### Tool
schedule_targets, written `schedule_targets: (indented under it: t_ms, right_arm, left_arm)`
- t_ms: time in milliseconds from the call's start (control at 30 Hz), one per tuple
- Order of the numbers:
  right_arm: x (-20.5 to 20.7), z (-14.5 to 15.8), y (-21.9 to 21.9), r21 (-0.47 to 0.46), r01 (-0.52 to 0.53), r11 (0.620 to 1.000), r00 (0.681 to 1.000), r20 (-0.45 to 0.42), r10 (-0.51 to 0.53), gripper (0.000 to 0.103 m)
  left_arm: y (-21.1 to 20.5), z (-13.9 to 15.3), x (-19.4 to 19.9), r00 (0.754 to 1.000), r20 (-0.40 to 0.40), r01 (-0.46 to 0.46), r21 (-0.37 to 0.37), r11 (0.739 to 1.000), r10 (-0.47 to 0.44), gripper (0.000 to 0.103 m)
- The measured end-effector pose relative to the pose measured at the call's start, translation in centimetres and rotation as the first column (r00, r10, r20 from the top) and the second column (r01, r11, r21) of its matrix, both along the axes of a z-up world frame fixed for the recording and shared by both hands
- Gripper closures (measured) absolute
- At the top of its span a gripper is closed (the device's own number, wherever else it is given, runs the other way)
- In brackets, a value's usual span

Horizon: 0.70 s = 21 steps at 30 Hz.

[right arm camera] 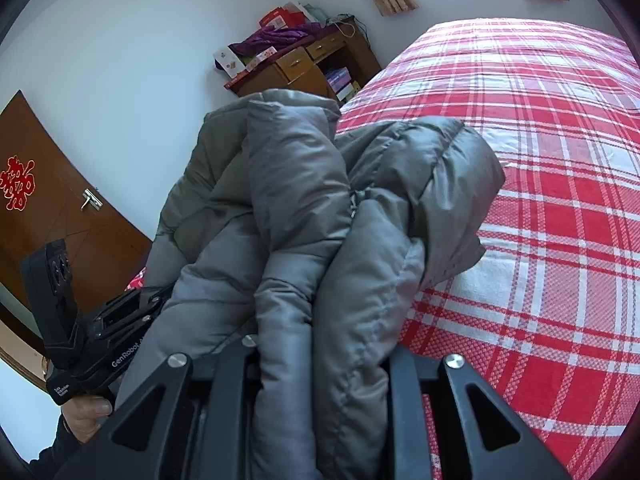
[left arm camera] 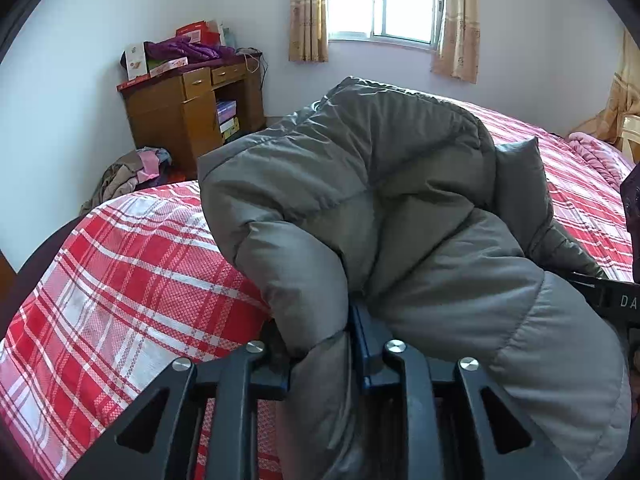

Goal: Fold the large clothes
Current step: 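Hold the jacket bundle up with both tools and carry it across the bed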

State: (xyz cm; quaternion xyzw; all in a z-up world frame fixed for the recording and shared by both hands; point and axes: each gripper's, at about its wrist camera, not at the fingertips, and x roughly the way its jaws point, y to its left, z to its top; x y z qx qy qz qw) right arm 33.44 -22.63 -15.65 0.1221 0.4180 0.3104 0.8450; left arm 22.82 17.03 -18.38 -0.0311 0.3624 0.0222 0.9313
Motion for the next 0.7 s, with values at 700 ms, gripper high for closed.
schedule_targets:
  t_ms: [700]
  right_arm:
    - [0.9, -0.7, 1.4, -0.053, 0.024, 0.998, 1.0, 0.001, -0.024, 0.075]
  left_arm:
    - [0.9, -1.5, 1.0, 0.999, -0.027, -0.025, 0.01, 1.0, 0.026, 0.055]
